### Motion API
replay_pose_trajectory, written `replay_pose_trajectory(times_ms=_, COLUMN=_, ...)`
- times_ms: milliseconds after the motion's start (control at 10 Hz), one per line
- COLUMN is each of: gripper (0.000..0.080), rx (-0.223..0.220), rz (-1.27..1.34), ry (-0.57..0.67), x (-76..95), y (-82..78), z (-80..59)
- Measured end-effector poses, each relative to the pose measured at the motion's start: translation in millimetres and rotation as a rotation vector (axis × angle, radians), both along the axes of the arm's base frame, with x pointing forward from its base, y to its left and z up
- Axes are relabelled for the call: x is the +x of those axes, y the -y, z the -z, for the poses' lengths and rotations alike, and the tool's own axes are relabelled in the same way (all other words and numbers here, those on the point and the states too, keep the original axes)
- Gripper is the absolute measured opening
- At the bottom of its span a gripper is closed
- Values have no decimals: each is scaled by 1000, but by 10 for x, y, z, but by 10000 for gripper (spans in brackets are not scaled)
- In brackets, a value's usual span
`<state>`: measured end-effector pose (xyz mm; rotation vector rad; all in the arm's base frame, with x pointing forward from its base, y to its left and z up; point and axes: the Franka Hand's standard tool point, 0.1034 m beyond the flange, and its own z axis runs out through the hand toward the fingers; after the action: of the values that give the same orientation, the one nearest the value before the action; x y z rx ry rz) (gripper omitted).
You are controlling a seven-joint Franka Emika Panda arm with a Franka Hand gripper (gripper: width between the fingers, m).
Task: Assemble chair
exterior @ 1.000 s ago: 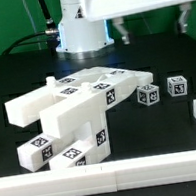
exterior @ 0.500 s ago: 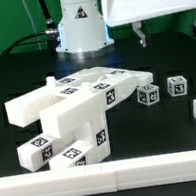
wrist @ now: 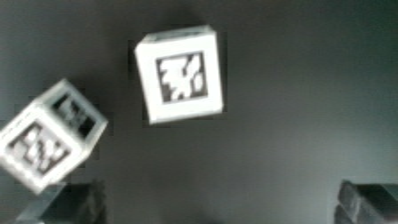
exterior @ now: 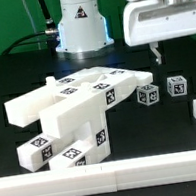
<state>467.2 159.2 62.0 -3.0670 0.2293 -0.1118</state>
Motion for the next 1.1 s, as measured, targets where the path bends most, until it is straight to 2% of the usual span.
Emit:
replay_pose_trajectory(times_ms=100, gripper=649, rx=-6, rz=-6, ry=-4, x=-10, y=-28, z=82)
replay_pose_trajectory(times_ms=300, gripper=649, rx=-19, rz=-4, ry=-16, x=-35, y=15, z=224)
replay_pose_trajectory(times_ms=1100, gripper=649, rx=-39, rz=-5, ry=-49, x=-170, y=95, z=431)
